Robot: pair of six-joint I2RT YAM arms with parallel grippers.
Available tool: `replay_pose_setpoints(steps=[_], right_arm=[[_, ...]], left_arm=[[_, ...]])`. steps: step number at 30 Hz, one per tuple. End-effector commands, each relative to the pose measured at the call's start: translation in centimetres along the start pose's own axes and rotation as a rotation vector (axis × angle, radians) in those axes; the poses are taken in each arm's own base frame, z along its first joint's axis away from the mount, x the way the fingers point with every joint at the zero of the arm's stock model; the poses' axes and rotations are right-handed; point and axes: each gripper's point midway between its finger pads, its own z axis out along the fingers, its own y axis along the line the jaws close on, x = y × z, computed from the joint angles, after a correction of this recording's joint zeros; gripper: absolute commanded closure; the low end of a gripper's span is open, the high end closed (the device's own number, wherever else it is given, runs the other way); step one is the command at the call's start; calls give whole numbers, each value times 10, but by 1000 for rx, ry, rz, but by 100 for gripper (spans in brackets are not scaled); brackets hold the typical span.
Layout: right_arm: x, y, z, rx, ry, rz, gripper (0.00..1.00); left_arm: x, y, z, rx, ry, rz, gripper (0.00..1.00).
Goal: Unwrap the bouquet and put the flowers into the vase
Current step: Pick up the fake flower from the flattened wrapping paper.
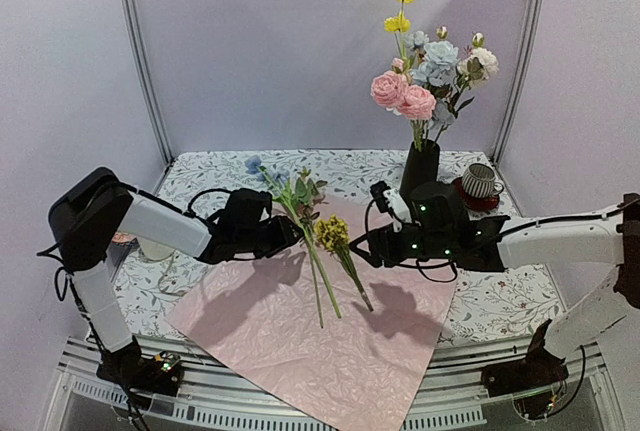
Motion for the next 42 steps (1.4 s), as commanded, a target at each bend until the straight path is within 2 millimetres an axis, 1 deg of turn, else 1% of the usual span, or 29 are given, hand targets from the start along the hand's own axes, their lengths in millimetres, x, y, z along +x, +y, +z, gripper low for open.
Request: replay_pose_setpoints(steps=[1, 6, 10, 13, 14, 15, 17, 20, 23, 29, 33, 36, 39, 42], right_arm=[[-6, -5, -12, 39, -56, 13, 39], [-3, -10, -20, 54, -69, 28, 39], [0, -11, -24, 56, -74, 38, 39], [1, -11, -26, 54, -77, 43, 39], [1, -11, -27, 53, -79, 43, 40], [0, -11, -28, 52, -83, 43, 39], [0, -10, -29, 51, -83, 42, 40], [-1, -10, -31, 50, -85, 41, 40], [-2, -10, -33, 54, -95, 39, 40], [-4, -11, -37, 60, -108, 37, 40], [-4, -11, -37, 60, -106, 38, 40], [-4, -11, -36, 59, -105, 37, 40], [-3, -11, -36, 58, -102, 39, 40], [-2, -11, -35, 57, -99, 41, 40]], left_arm=[[-14, -5, 12, 42, -7, -42, 56], [-11, -5, 27, 81, 26, -89, 64], [-13, 0, 32, 74, 12, -130, 64], [-19, -4, 32, 86, -8, -139, 65], [-14, 3, 38, 70, 3, -142, 65], [-13, 6, 41, 68, 5, -143, 65], [-15, 4, 44, 83, 4, -142, 66], [-17, 4, 48, 98, 6, -152, 74], [-18, 8, 51, 100, 7, -176, 78], [-23, 11, 52, 117, -12, -201, 79], [-28, 8, 52, 142, -22, -201, 89], [-32, 6, 51, 157, -29, -199, 92], [-36, 3, 44, 163, -48, -190, 99], [-38, 3, 34, 164, -66, -186, 100]])
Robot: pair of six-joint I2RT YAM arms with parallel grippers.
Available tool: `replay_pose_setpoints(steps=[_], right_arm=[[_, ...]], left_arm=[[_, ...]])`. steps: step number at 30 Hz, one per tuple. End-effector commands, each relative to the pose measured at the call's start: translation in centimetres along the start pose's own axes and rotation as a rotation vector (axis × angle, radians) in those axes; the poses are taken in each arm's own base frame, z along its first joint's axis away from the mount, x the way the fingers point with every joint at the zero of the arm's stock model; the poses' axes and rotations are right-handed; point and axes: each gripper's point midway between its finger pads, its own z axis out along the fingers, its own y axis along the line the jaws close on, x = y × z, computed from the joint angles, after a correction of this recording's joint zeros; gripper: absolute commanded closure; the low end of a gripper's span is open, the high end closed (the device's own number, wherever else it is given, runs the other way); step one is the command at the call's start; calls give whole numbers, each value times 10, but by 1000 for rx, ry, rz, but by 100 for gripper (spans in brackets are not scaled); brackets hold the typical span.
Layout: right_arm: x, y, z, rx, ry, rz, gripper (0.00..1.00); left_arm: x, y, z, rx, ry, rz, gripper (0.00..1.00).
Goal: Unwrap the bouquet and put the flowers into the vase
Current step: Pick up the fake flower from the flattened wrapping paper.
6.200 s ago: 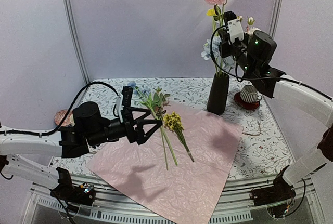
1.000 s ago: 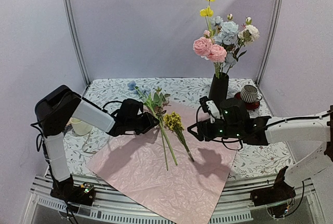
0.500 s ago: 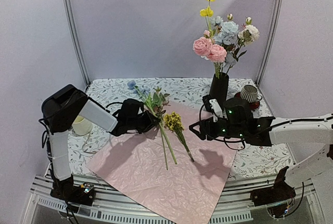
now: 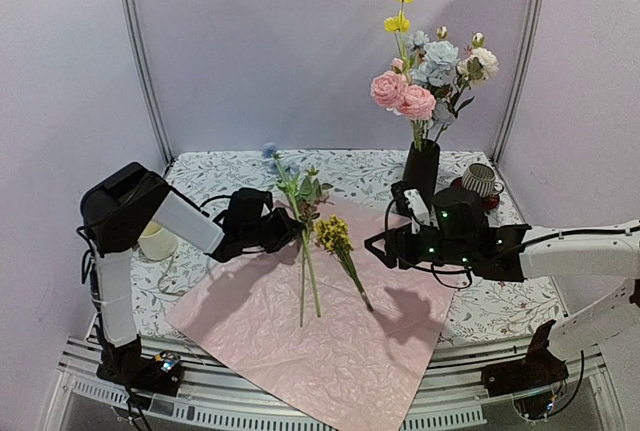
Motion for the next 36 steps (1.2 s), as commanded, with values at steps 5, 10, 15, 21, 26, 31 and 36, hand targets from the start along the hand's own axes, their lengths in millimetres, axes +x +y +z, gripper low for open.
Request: replay_pose_setpoints(steps=[5, 10, 15, 21, 26, 31, 36], right_arm=[[1, 2, 0, -12, -10, 6, 40], [1, 7, 4, -37, -2, 7, 40], [-1, 15, 6, -78, 1, 14, 40], [-22, 40, -2, -185, -43, 6, 40], [-54, 75, -13, -329, -89, -10, 41], [-92, 111, -24, -468, -150, -45, 41], [-123, 143, -38, -583, -227, -92, 40]], left_arm=[[-17, -24, -37, 57, -83, 47, 100], [-17, -42, -56, 102, -108, 97, 99], [-7, -68, -77, 180, -128, 184, 100], [18, -128, -117, 360, -150, 424, 100], [43, -177, -156, 480, -195, 581, 100], [60, -209, -195, 584, -262, 679, 100], [75, -227, -222, 674, -296, 741, 100]])
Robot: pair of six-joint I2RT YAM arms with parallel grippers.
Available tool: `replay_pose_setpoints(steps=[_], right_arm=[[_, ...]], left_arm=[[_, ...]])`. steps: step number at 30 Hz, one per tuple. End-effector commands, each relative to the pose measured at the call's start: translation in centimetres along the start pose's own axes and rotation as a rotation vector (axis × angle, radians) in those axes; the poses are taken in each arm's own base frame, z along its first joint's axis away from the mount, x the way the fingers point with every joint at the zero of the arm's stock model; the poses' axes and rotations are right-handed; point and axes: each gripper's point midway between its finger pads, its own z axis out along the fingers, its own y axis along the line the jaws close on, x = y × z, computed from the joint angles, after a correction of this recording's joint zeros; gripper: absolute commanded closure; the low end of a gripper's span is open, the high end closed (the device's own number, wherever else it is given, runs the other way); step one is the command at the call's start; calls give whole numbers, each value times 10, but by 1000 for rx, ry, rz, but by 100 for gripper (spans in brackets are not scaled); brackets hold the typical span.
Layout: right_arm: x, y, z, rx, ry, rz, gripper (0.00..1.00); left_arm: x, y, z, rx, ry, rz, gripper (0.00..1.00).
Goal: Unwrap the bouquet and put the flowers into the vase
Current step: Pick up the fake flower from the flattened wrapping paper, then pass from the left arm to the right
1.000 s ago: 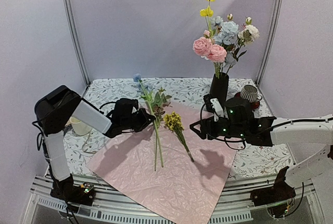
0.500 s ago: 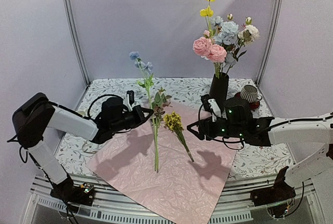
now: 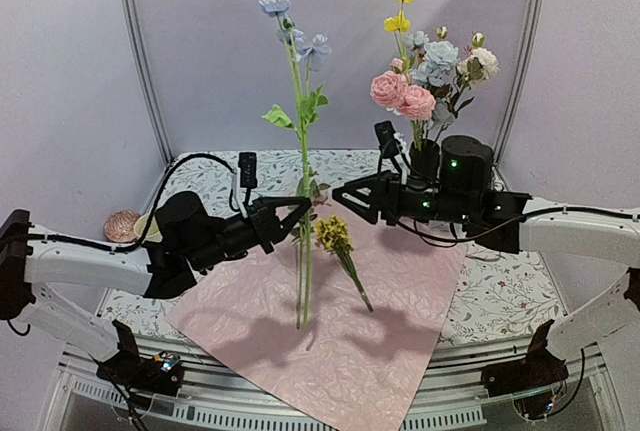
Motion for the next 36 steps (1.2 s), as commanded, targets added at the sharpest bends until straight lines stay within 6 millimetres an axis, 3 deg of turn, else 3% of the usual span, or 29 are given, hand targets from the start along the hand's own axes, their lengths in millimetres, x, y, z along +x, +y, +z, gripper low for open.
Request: replay_pose_setpoints(steps=[1, 8, 21, 23, 27, 29, 33, 36], right_arm=[[-28, 38, 7, -150, -58, -60, 40], [-41, 63, 19, -233, -62, -133, 44], [-41, 67, 25, -241, -60, -152, 62], [-41, 67, 24, -238, -60, -152, 68], [-43, 67, 19, -227, -73, -166, 89], [-45, 64, 14, -200, -91, -171, 96], [-48, 56, -1, -130, -133, -194, 97], [-50, 47, -17, -52, -161, -225, 97]], left_arm=[[-9, -25, -9, 59, -54, 110, 100], [-8, -47, -11, 115, -55, 156, 100], [0, -55, -4, 135, -33, 185, 100], [2, -57, -2, 140, -26, 191, 100], [5, -58, 0, 138, -18, 201, 100], [7, -62, -1, 155, -16, 218, 87], [7, -66, -7, 178, -32, 237, 48], [6, -62, -10, 152, -33, 237, 32]])
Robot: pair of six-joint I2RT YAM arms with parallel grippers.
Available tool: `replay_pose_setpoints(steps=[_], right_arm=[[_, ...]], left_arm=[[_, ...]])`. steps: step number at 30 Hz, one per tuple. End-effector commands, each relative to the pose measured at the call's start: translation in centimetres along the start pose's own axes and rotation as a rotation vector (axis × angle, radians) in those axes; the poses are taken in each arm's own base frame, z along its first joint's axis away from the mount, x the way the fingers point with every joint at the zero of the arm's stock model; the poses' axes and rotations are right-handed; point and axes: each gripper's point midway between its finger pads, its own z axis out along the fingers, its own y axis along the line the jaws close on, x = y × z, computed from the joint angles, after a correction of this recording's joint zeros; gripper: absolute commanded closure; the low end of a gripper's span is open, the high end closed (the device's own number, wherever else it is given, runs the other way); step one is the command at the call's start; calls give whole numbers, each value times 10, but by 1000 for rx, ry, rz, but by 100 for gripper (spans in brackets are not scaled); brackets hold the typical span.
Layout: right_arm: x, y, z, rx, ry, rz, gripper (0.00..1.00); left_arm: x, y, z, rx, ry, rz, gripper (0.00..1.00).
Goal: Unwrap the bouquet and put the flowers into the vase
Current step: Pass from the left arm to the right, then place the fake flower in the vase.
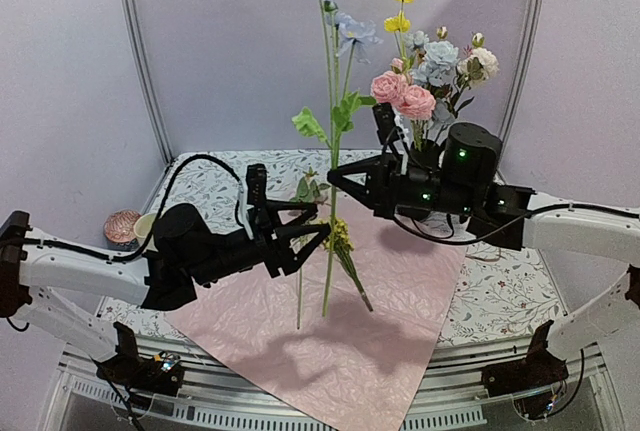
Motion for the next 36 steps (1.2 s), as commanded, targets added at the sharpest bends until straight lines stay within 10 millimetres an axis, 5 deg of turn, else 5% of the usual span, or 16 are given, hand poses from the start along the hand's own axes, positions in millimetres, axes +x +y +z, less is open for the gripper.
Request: replay_pose_setpoints(steps=[1, 8, 19, 24, 30, 36], right_arm=[[-18, -8, -32, 144, -79, -87, 97], [-30, -43, -98, 485, -157, -164, 97], [-52, -98, -196, 826, -266, -130, 98], [-75, -102, -228, 914, -319, -166, 98], [-109, -93, -262, 1028, -395, -250, 98], [-141, -80, -273, 1053, -494, -319, 98]], left_arm=[[-8, -2, -5, -15, -25, 19, 27], [-8, 27, -25, -203, 44, 47, 2], [0, 49, -52, -310, 75, 20, 2], [4, 59, -57, -369, 89, 9, 2], [27, 104, -72, -564, 184, -70, 2], [43, 118, -74, -569, 236, -139, 2]])
